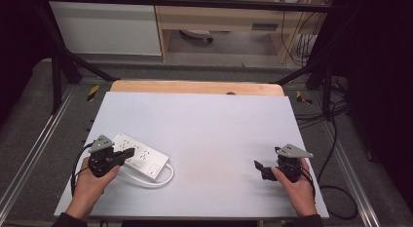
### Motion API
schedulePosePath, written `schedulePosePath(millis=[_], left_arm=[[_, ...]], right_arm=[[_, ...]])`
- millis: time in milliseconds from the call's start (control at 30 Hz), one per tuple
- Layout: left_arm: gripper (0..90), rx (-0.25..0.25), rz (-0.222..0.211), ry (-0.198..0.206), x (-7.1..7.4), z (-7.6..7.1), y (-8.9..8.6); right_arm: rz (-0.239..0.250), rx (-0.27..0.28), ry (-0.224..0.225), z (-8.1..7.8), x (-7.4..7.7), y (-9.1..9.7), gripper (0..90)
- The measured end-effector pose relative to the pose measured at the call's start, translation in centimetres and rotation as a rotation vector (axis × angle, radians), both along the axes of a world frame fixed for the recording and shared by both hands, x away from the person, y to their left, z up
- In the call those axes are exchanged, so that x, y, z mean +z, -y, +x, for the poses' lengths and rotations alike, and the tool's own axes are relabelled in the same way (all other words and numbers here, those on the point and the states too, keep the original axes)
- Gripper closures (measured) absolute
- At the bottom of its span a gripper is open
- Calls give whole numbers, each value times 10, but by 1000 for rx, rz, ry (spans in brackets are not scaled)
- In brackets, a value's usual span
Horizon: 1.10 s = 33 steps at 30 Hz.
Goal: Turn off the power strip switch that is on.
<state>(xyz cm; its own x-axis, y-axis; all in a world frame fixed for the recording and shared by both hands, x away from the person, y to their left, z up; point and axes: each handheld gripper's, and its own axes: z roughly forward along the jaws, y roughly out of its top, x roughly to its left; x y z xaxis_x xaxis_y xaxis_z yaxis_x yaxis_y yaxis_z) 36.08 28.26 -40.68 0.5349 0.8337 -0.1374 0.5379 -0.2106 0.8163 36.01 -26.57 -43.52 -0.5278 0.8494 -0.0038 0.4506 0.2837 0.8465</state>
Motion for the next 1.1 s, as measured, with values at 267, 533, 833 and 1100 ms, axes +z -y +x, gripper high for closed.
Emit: schedulePosePath(millis=[267,533,833,1100], left_arm=[[900,4,10,-17,-6,1,-1],[900,5,12,-24,-8,2,-2],[900,13,23,-28,-12,2,-4],[900,-3,35,-39,-16,3,-2]], right_arm=[[0,1,0,0,0,0,35],[-2,3,-2,0,0,0,35],[-5,5,-3,0,0,-1,35],[-5,5,-3,0,-1,-1,35]])
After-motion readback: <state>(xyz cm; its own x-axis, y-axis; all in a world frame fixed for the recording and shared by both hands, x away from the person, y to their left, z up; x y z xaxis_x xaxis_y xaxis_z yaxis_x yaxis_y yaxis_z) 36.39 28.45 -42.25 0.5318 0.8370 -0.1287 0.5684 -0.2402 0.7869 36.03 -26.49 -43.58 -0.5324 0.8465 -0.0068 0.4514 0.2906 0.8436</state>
